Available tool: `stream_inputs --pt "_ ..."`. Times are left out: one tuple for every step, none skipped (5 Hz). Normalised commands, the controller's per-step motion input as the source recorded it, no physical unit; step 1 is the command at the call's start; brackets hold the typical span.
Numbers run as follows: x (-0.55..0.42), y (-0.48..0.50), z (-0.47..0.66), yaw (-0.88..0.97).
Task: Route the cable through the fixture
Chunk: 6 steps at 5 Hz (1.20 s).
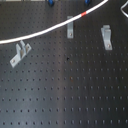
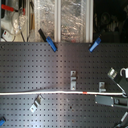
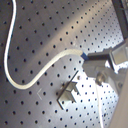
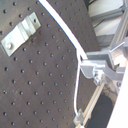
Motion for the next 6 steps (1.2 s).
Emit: stream_inputs --pt "-0.012 0.107 0.05 0.0" --pt "-0.183 -0.022 0.12 0.0" --pt "-0.614 0.133 0.53 0.0" --pt "-0.04 -0.004 0.0 0.0" --pt "-0.698 0.043 0.47 0.31" --pt "0.04 0.002 0.0 0.0"
